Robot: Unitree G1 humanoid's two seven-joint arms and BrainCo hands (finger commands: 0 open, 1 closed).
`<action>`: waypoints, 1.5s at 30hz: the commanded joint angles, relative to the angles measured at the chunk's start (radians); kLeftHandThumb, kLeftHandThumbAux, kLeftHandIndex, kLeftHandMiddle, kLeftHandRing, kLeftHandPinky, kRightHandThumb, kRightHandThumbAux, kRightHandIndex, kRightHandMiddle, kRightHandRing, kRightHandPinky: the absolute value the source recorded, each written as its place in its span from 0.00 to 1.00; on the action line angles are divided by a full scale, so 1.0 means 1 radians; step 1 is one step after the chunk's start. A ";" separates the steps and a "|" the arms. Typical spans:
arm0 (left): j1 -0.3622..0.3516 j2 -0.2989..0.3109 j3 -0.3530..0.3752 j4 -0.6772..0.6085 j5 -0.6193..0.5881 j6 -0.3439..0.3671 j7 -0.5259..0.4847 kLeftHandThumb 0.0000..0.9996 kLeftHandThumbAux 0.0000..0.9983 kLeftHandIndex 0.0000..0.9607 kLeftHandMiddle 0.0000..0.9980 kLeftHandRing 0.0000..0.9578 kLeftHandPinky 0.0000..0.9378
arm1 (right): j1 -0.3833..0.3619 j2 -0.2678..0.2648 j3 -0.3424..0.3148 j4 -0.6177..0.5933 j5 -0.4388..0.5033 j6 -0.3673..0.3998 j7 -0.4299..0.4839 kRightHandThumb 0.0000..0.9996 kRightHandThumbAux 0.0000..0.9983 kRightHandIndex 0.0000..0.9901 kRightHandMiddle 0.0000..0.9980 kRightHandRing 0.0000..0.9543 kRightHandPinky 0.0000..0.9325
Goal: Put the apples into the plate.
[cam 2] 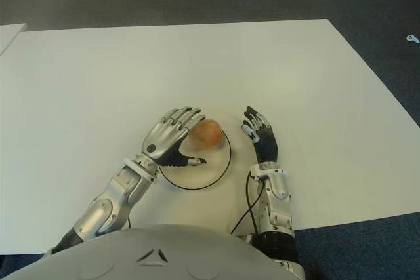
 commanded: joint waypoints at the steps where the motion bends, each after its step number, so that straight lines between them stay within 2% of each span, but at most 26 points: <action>1: 0.063 -0.054 0.044 0.001 -0.079 0.052 0.031 0.15 0.42 0.08 0.07 0.06 0.11 | 0.021 0.003 0.003 0.037 -0.020 0.012 -0.011 0.51 0.64 0.24 0.16 0.11 0.13; 5: 0.106 -0.080 0.108 0.011 -0.197 0.047 0.079 0.14 0.40 0.08 0.06 0.06 0.12 | 0.017 0.003 0.001 0.051 -0.017 0.006 -0.011 0.51 0.65 0.23 0.16 0.12 0.16; 6: 0.123 -0.090 0.144 -0.011 -0.249 0.043 0.091 0.14 0.39 0.08 0.06 0.06 0.12 | 0.015 0.003 -0.001 0.055 -0.013 0.008 -0.009 0.51 0.64 0.23 0.16 0.12 0.16; 8: 0.146 -0.116 0.197 -0.038 -0.332 0.039 0.116 0.14 0.38 0.09 0.07 0.09 0.19 | 0.011 0.005 -0.001 0.060 -0.005 0.013 -0.006 0.52 0.64 0.23 0.16 0.12 0.16; 10: 0.161 -0.147 0.224 -0.042 -0.388 0.036 0.142 0.14 0.36 0.10 0.08 0.11 0.22 | 0.010 0.009 0.000 0.060 0.000 0.015 -0.005 0.52 0.64 0.22 0.15 0.12 0.15; 14: 0.184 -0.199 0.250 -0.030 -0.469 0.021 0.193 0.13 0.35 0.12 0.08 0.11 0.17 | 0.015 0.015 0.008 0.051 0.004 0.020 -0.004 0.52 0.63 0.22 0.15 0.12 0.15; 19: 0.230 -0.257 0.287 -0.002 -0.631 -0.054 0.246 0.13 0.39 0.14 0.10 0.09 0.10 | 0.028 0.019 0.022 0.025 -0.003 0.007 -0.002 0.51 0.62 0.20 0.14 0.12 0.15; 25: 0.265 -0.265 0.305 -0.009 -0.708 -0.073 0.232 0.10 0.43 0.15 0.11 0.09 0.12 | 0.032 0.023 0.022 0.013 0.009 0.000 0.006 0.51 0.62 0.20 0.15 0.13 0.17; 29: 0.327 -0.269 0.325 -0.020 -0.749 -0.091 0.242 0.07 0.45 0.13 0.10 0.10 0.14 | 0.037 0.026 0.020 0.001 0.022 0.000 0.015 0.51 0.62 0.20 0.16 0.14 0.18; 32: 0.344 -0.275 0.332 -0.014 -0.761 -0.103 0.254 0.04 0.46 0.12 0.11 0.10 0.13 | 0.040 0.026 0.019 -0.007 0.024 0.003 0.017 0.51 0.62 0.20 0.16 0.15 0.20; 39: 0.343 -0.297 0.343 0.100 -0.827 -0.186 0.278 0.01 0.49 0.12 0.10 0.09 0.12 | 0.050 0.022 0.016 -0.027 0.031 0.009 0.021 0.51 0.61 0.20 0.17 0.15 0.18; 45: 0.330 -0.328 0.351 0.171 -0.927 -0.261 0.261 0.03 0.53 0.11 0.10 0.08 0.10 | 0.052 0.010 0.016 -0.021 0.017 -0.015 0.034 0.49 0.62 0.22 0.16 0.14 0.17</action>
